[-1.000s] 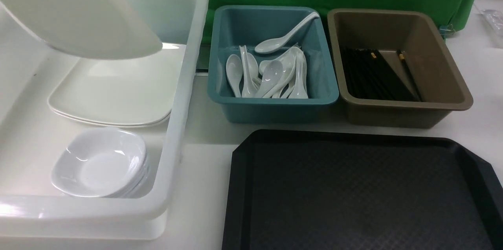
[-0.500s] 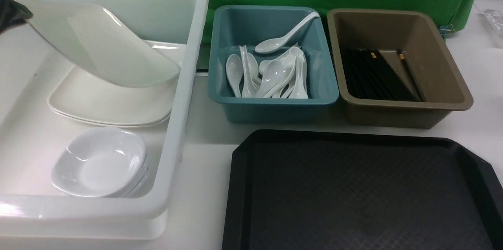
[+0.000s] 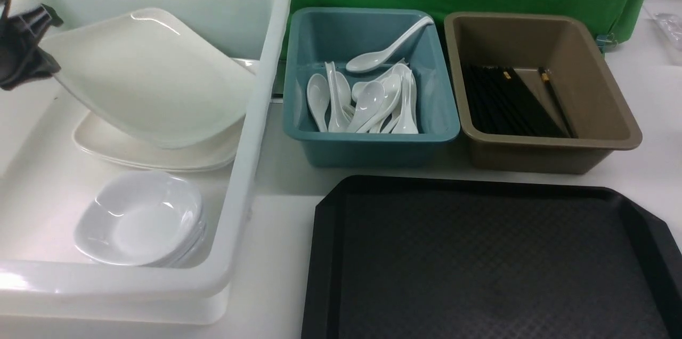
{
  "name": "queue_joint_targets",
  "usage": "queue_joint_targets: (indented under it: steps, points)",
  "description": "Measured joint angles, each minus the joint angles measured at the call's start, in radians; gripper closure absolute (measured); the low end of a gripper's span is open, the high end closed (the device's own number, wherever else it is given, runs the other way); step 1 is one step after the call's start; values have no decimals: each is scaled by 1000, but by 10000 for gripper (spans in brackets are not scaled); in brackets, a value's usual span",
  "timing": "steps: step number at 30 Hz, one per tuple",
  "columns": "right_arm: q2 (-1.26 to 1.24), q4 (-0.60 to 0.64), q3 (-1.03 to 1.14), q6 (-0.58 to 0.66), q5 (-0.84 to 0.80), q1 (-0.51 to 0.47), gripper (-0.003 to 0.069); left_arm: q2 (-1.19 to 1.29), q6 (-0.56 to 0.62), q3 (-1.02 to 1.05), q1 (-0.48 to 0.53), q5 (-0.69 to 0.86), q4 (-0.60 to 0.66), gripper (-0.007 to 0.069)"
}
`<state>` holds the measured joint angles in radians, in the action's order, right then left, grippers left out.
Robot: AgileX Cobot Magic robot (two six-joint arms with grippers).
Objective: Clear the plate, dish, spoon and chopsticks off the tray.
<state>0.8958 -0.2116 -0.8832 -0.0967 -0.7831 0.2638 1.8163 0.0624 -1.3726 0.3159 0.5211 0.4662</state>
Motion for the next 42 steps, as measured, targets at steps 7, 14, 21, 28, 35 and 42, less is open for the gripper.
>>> queue_joint_targets:
  steps: [7, 14, 21, 28, 35, 42]
  points:
    - [0, 0, 0, 0, 0, 0, 533, 35, -14, 0, -5, 126, -49, 531]
    - [0, 0, 0, 0, 0, 0, 522, 36, -36, 0, -7, 179, -86, 357]
    - [0, 0, 0, 0, 0, 0, 518, 34, -36, 0, -7, 217, -96, 260]
    - [0, 0, -44, 12, -19, 0, 526, -18, 27, 0, -8, 267, -98, 281]
    - [-82, 0, -205, 15, 25, 0, 633, -200, 166, 0, -59, 347, -49, 558]
    - [-468, 0, -56, -26, 416, 0, 639, -555, 287, 68, -347, 341, -12, 624]
